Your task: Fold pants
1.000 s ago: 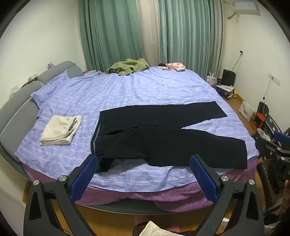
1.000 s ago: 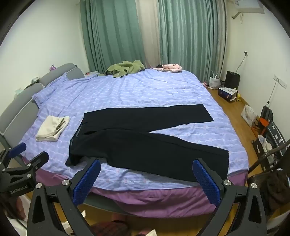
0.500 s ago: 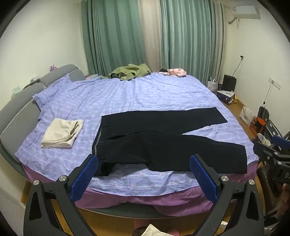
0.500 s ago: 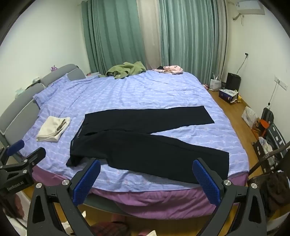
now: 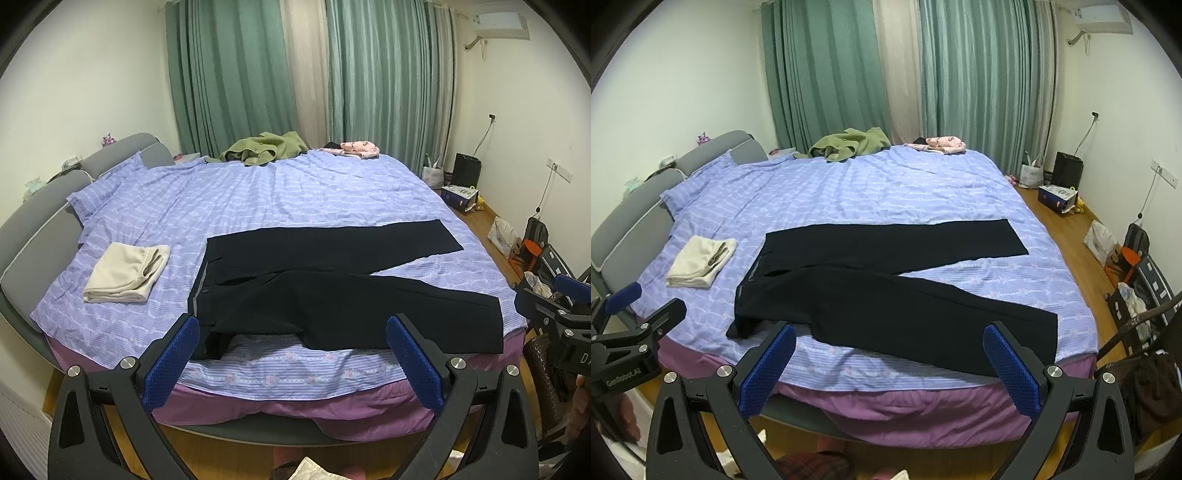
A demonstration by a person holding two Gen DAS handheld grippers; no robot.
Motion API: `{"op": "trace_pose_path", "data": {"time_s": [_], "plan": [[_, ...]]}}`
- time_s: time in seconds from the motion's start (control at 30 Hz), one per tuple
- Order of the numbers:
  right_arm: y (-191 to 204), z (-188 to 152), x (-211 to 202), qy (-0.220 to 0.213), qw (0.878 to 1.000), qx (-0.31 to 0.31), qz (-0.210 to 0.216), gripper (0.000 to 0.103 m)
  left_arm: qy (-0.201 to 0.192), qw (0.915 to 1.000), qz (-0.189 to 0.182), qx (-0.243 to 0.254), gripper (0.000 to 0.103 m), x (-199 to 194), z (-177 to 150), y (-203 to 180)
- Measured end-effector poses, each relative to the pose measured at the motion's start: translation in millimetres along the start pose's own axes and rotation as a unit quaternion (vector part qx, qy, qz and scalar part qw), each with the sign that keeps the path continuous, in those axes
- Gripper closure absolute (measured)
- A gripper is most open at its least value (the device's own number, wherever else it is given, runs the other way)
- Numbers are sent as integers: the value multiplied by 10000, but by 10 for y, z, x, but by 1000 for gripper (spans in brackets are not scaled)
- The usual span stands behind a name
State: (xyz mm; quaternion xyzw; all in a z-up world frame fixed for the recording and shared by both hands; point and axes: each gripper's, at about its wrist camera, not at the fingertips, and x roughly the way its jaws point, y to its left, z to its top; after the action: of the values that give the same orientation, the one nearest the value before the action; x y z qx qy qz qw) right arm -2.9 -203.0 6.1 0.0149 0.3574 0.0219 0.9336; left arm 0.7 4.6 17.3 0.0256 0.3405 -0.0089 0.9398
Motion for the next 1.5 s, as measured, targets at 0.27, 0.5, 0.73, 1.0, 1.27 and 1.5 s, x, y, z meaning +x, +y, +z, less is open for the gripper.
{"op": "trace_pose_path", "data": {"time_s": [0.27, 0.5, 0.73, 1.0, 1.27, 1.5], "plan": [[0, 2, 1, -11, 10000, -17, 3, 1, -6, 10000, 1, 5, 0, -2, -9, 3], [3, 18, -2, -19, 10000, -36, 10, 1, -12, 10000, -7, 10, 0, -3, -22, 5], [36, 23, -23, -52, 9999, -94, 21, 1, -32, 10000, -6, 6, 0, -9, -6, 17], [55, 15, -28, -75, 9999, -136, 30, 1, -61, 10000, 14, -22, 0, -20, 46, 50], [64, 14, -30, -76, 9999, -139, 29, 1, -74, 9999, 44, -80, 0, -25, 50, 68], [85, 1, -30, -62, 9999, -158, 34, 1, -63, 9999, 49, -94, 0, -15, 21, 67]]}}
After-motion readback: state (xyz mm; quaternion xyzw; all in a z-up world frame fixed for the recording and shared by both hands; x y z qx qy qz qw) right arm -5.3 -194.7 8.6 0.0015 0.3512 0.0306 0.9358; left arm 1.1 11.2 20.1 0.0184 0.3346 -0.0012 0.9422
